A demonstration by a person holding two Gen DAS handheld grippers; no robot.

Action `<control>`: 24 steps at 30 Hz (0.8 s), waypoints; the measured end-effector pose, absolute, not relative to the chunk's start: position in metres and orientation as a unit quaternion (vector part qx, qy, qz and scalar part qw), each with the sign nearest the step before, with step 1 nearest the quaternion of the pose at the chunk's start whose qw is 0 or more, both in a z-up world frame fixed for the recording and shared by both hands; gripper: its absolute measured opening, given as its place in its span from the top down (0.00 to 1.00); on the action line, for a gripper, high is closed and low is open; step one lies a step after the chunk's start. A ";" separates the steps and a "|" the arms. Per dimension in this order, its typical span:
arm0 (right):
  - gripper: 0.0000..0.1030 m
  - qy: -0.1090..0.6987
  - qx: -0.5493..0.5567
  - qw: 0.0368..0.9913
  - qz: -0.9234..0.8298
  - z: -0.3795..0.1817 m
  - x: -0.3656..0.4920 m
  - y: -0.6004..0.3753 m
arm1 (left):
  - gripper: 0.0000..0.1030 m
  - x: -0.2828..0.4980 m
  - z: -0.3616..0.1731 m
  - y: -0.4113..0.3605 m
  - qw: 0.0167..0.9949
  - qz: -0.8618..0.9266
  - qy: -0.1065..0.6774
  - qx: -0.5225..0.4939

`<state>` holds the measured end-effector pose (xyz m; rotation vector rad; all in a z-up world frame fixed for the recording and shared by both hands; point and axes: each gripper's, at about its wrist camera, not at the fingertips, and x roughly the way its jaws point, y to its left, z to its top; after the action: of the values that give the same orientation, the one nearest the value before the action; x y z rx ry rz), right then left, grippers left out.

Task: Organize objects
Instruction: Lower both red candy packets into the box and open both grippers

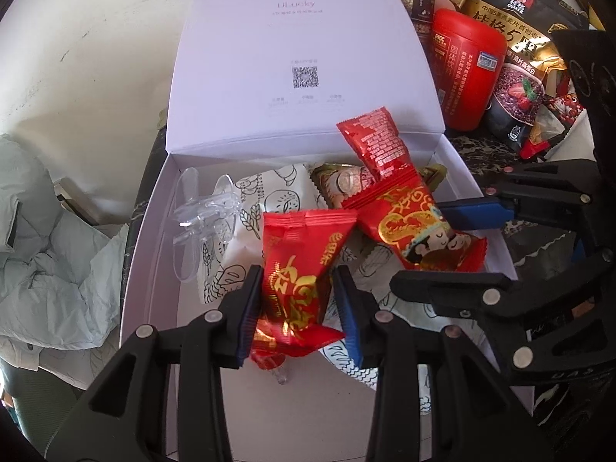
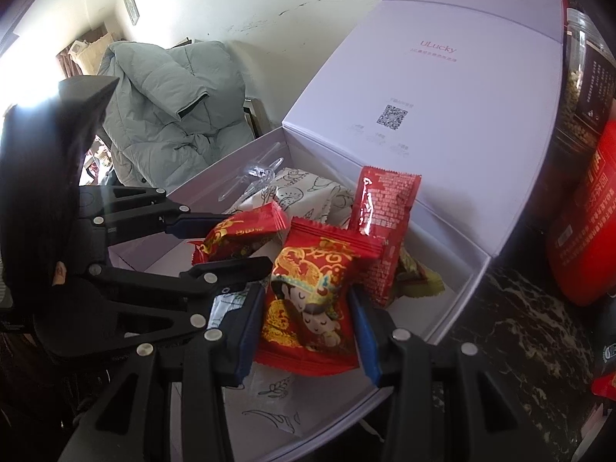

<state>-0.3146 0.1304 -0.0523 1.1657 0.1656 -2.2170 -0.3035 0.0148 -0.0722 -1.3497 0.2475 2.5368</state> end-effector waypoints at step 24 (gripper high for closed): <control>0.63 0.063 0.397 0.270 -0.875 -0.035 -0.308 0.143 | 0.32 -0.296 -0.059 0.002 0.099 0.895 0.072 -0.429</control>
<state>-0.3084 0.1433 -0.0350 1.0686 0.1709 -2.3583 -0.2963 0.0023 -0.0587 -1.2692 0.2136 2.6477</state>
